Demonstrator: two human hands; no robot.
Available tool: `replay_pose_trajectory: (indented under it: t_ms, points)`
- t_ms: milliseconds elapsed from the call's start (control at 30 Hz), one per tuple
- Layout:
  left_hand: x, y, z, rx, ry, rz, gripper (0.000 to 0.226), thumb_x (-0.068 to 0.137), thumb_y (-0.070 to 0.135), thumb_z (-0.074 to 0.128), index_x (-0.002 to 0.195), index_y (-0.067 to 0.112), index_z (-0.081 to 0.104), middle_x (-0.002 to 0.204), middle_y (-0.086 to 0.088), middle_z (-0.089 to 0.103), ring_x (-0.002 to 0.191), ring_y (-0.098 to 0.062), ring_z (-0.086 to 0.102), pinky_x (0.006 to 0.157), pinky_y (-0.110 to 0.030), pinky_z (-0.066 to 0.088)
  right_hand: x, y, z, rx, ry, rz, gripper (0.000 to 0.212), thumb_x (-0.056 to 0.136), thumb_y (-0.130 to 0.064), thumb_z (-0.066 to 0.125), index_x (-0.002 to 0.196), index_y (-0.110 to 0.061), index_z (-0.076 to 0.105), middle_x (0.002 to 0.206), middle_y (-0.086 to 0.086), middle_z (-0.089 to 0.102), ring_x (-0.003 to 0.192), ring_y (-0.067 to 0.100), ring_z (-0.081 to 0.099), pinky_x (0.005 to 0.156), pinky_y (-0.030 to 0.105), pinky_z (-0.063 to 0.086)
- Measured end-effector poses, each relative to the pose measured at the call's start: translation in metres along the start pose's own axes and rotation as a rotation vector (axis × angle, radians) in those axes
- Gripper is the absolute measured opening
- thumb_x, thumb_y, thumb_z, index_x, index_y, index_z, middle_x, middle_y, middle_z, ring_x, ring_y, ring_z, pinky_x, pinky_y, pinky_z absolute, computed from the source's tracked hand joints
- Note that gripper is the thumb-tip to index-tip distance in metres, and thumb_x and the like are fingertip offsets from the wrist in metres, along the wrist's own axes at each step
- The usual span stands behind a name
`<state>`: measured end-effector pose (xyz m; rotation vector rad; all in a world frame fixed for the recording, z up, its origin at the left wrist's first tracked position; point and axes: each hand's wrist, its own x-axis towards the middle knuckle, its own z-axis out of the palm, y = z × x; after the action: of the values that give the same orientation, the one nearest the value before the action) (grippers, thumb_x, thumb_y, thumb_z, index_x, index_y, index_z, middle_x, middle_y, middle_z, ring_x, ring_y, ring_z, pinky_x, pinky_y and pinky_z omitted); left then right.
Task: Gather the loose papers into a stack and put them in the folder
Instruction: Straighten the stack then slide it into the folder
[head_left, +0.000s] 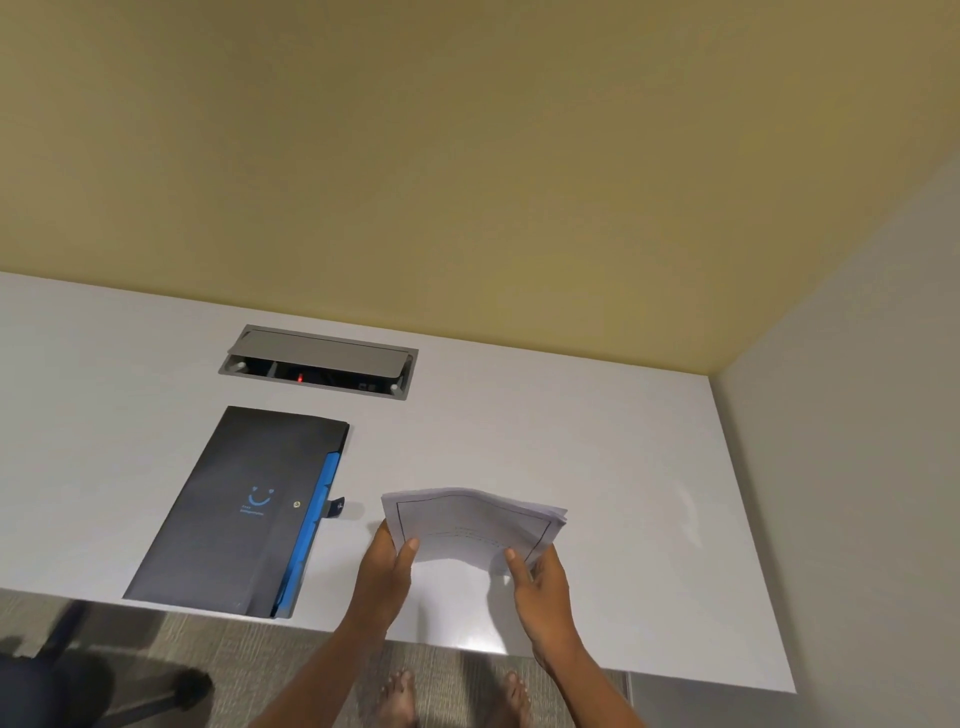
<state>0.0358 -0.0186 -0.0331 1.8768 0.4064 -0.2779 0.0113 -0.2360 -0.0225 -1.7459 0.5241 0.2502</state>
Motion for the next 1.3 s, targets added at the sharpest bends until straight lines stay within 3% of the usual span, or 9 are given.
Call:
replay_pose_trajectory:
  t_ms: [167, 267, 400, 500, 633, 800, 933, 1033, 1300]
  points:
    - [-0.002, 0.000, -0.005, -0.016, -0.021, 0.042, 0.040, 0.106, 0.012, 0.053, 0.146, 0.014, 0.047, 0.124, 0.002, 0.058, 0.118, -0.023, 0.057, 0.102, -0.033, 0.049, -0.003, 0.003, -0.001, -0.029, 0.012, -0.007, 0.038, 0.107, -0.028, 0.065, 0.140, -0.039, 0.052, 0.102, -0.024, 0.065, 0.086, -0.021, 0.062, 0.081, 0.006, 0.047]
    - [0.001, -0.005, -0.013, 0.055, -0.057, 0.078, 0.034, 0.104, 0.011, 0.057, 0.135, 0.020, 0.049, 0.124, 0.003, 0.061, 0.118, -0.022, 0.060, 0.099, -0.028, 0.051, -0.003, 0.006, -0.002, -0.039, 0.039, 0.015, 0.037, 0.094, -0.051, 0.068, 0.124, -0.033, 0.055, 0.082, -0.020, 0.052, 0.071, -0.005, 0.056, 0.068, 0.010, 0.045]
    - [0.010, -0.022, -0.032, 0.191, 0.090, 0.066, 0.038, 0.098, 0.006, 0.063, 0.135, 0.009, 0.055, 0.133, -0.007, 0.063, 0.122, -0.026, 0.060, 0.109, -0.042, 0.048, 0.001, 0.008, -0.008, 0.035, 0.024, 0.011, 0.033, 0.106, -0.029, 0.064, 0.138, -0.035, 0.057, 0.122, -0.017, 0.073, 0.109, -0.004, 0.070, 0.098, 0.021, 0.054]
    - [0.016, -0.041, -0.059, 0.330, 0.240, 0.032, 0.042, 0.093, 0.001, 0.065, 0.134, 0.003, 0.057, 0.129, -0.014, 0.063, 0.122, -0.034, 0.060, 0.105, -0.049, 0.050, 0.002, 0.009, -0.017, 0.046, 0.049, 0.002, 0.033, 0.107, -0.023, 0.064, 0.136, -0.037, 0.058, 0.124, -0.021, 0.073, 0.108, -0.015, 0.068, 0.094, 0.015, 0.051]
    - [0.031, -0.061, -0.103, 0.535, 0.341, -0.002, 0.034, 0.076, 0.001, 0.076, 0.103, 0.003, 0.056, 0.096, -0.011, 0.056, 0.093, -0.034, 0.059, 0.080, -0.055, 0.057, 0.005, 0.017, -0.027, 0.092, 0.117, 0.072, 0.023, 0.106, -0.016, 0.064, 0.119, -0.035, 0.067, 0.115, -0.008, 0.079, 0.107, 0.010, 0.075, 0.089, 0.025, 0.058]
    - [0.046, -0.082, -0.130, 0.803, 0.268, -0.145, 0.075, 0.077, 0.021, 0.084, 0.137, 0.002, 0.044, 0.136, -0.020, 0.048, 0.139, -0.045, 0.041, 0.112, -0.068, 0.036, 0.003, 0.034, -0.039, 0.110, 0.179, 0.152, 0.017, 0.107, -0.015, 0.062, 0.122, -0.022, 0.069, 0.115, -0.005, 0.080, 0.108, 0.014, 0.075, 0.095, 0.033, 0.059]
    - [0.054, -0.092, -0.138, 0.922, 0.238, -0.131, 0.090, 0.073, 0.029, 0.088, 0.144, 0.002, 0.040, 0.148, -0.022, 0.040, 0.147, -0.044, 0.032, 0.116, -0.068, 0.030, -0.002, 0.039, -0.047, 0.083, 0.228, 0.198, 0.016, 0.107, -0.017, 0.063, 0.111, -0.031, 0.069, 0.104, -0.015, 0.081, 0.091, -0.003, 0.075, 0.077, 0.017, 0.054]
    - [0.059, -0.094, -0.137, 1.046, 0.197, -0.081, 0.097, 0.071, 0.037, 0.084, 0.150, 0.002, 0.038, 0.154, -0.021, 0.038, 0.151, -0.041, 0.025, 0.117, -0.069, 0.021, -0.001, 0.041, -0.050, 0.064, 0.245, 0.224, 0.016, 0.107, -0.018, 0.064, 0.109, -0.033, 0.069, 0.098, -0.022, 0.081, 0.091, -0.002, 0.075, 0.076, 0.018, 0.052]
    - [0.074, -0.082, -0.129, 1.050, 0.126, -0.118, 0.084, 0.078, 0.004, 0.063, 0.154, 0.001, 0.029, 0.160, -0.025, 0.030, 0.153, -0.044, 0.019, 0.120, -0.067, 0.025, 0.006, 0.039, -0.048, 0.079, 0.271, 0.238, 0.012, 0.106, -0.018, 0.065, 0.111, -0.028, 0.070, 0.103, -0.009, 0.082, 0.100, 0.015, 0.075, 0.076, 0.025, 0.054]
